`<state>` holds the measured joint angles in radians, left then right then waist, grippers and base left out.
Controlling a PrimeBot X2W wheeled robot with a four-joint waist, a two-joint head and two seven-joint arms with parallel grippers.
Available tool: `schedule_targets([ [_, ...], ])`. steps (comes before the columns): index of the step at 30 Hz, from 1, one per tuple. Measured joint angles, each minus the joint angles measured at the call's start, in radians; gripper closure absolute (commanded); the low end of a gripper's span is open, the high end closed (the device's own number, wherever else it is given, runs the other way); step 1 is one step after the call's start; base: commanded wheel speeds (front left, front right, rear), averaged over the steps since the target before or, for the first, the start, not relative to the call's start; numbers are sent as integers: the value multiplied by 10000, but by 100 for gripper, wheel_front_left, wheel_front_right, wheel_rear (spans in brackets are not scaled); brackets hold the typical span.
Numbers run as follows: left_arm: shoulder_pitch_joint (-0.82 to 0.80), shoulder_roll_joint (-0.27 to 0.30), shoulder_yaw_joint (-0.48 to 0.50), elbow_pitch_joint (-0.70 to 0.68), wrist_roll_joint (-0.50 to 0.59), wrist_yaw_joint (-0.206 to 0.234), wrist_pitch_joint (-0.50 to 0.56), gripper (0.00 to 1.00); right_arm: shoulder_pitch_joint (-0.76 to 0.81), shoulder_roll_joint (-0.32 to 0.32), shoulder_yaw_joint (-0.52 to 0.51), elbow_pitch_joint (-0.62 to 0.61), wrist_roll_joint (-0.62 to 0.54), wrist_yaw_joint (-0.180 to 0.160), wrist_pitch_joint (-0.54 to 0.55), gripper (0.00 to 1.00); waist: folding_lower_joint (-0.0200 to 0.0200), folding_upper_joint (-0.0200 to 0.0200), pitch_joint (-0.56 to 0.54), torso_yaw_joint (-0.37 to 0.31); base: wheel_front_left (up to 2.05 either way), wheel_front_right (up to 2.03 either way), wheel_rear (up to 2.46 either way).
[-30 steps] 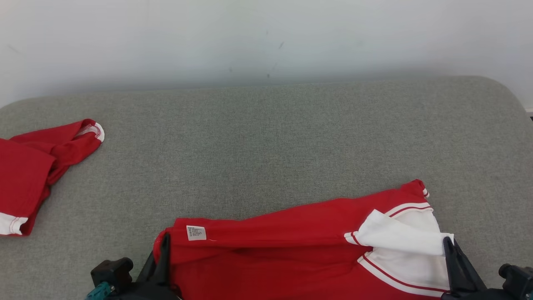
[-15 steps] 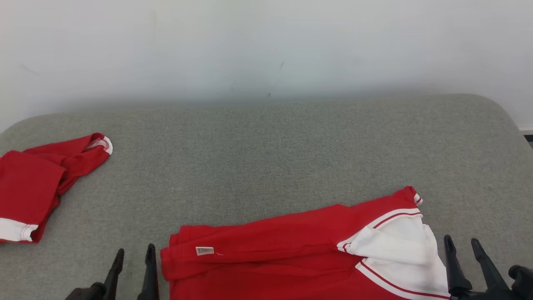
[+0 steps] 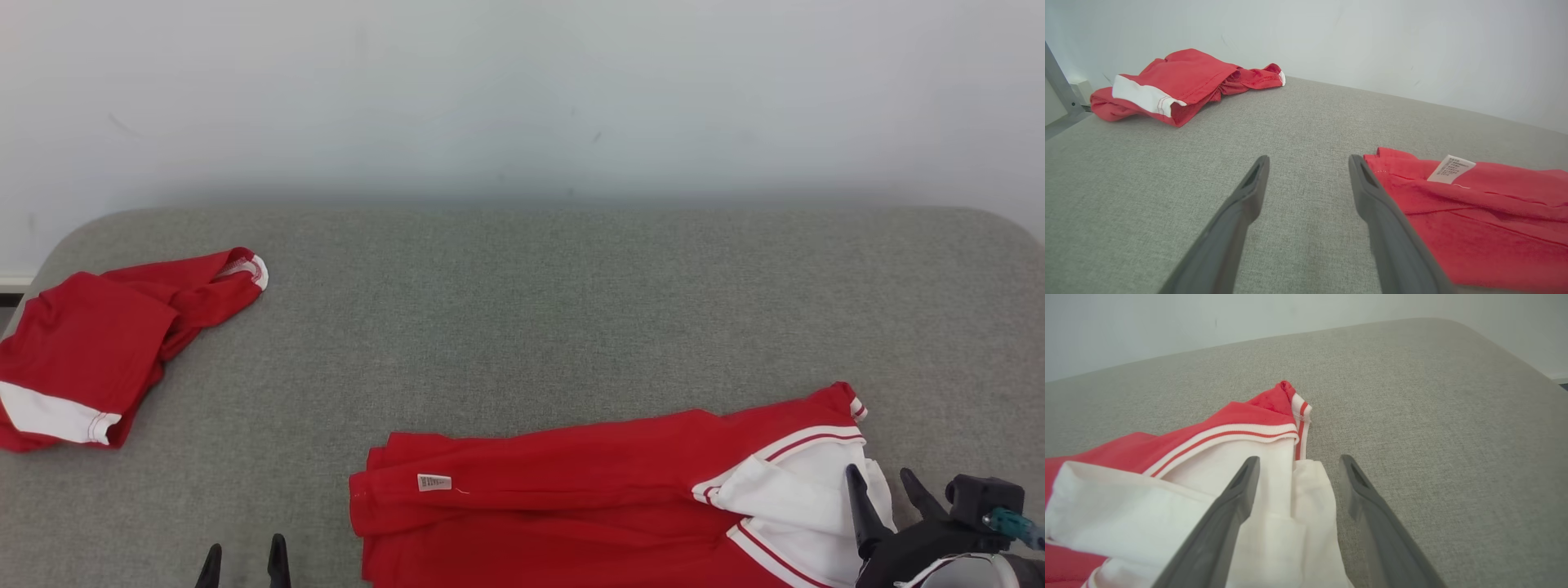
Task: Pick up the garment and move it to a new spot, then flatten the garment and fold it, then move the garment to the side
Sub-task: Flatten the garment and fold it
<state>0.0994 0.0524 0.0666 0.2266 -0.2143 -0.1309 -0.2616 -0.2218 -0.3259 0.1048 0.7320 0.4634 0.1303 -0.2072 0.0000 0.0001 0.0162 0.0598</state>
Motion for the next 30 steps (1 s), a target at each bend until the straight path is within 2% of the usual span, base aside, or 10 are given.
schedule_targets([
  [7,28,-10,-173,146,-257,27,0,0,-819,163,353,1944,-211,0,228,0,0,0,131,203,0,0,0],
  [14,18,-10,-265,128,-328,128,0,0,-1341,198,644,2913,-52,0,267,0,0,-1,180,275,0,0,0],
  [15,18,-10,-267,125,-336,138,0,0,-1380,240,734,2941,50,0,299,12,0,-1,186,269,0,0,0],
  [16,16,-12,-280,125,-347,161,0,0,-1409,291,846,2936,215,0,351,70,0,-1,191,263,0,0,0],
  [17,12,-12,-286,125,-357,165,0,0,-1422,328,936,2905,389,-10,405,100,0,-1,197,255,0,0,0],
  [30,-84,-13,-351,192,-464,255,0,0,-1605,-4,2111,2765,1473,27,579,100,0,-1,326,203,0,0,0],
])
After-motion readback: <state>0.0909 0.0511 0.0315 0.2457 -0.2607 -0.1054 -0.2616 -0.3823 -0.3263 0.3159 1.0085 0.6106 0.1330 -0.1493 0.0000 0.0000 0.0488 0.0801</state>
